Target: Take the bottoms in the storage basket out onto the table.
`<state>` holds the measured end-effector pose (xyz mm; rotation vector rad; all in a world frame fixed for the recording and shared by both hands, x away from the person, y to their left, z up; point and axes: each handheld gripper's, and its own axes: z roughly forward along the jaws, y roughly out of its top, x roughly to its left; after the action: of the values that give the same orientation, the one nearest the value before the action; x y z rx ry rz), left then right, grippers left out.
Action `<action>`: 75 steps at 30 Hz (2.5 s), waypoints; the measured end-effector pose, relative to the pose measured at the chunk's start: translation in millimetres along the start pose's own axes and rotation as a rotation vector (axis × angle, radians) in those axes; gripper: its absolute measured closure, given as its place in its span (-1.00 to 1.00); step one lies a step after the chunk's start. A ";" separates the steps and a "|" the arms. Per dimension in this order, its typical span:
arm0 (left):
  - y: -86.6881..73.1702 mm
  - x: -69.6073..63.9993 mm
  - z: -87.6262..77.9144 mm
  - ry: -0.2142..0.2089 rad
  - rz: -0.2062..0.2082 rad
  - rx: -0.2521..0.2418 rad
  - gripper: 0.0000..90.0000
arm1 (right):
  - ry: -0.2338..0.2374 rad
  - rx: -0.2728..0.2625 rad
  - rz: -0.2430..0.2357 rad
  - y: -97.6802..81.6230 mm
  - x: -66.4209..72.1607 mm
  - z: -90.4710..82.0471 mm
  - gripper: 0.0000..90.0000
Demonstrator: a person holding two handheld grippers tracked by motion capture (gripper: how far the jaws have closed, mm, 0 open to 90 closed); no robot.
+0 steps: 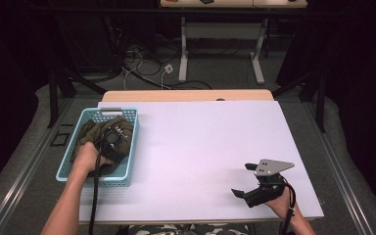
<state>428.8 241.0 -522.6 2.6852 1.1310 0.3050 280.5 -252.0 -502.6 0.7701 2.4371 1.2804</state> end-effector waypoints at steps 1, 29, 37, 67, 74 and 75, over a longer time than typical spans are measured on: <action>-0.9 0.9 -1.7 -0.006 -0.001 -0.005 0.39 | 0.002 -0.002 0.000 -0.3 -0.3 -0.1 -0.93; -20.2 9.1 -28.3 -0.064 0.021 -0.144 0.44 | 0.018 -0.003 0.009 -1.3 -1.9 -1.3 -0.93; -24.5 11.8 -35.9 -0.085 0.055 -0.178 0.44 | 0.024 -0.006 0.013 -1.4 -2.6 -1.9 -0.93; -34.1 16.3 -53.9 -0.133 0.112 -0.298 0.45 | 0.036 -0.003 0.027 -2.8 -4.4 -1.8 -0.93; -35.0 16.5 -58.2 -0.137 0.124 -0.318 0.45 | 0.039 0.000 0.028 -3.2 -5.0 -1.4 -0.93; -34.9 16.2 -58.8 -0.132 0.131 -0.319 0.45 | 0.039 0.001 0.028 -3.2 -5.0 -1.3 -0.93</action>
<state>400.4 283.2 -474.1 2.4584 0.7955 0.2961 282.9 -257.3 -504.4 0.7899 2.4659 1.3168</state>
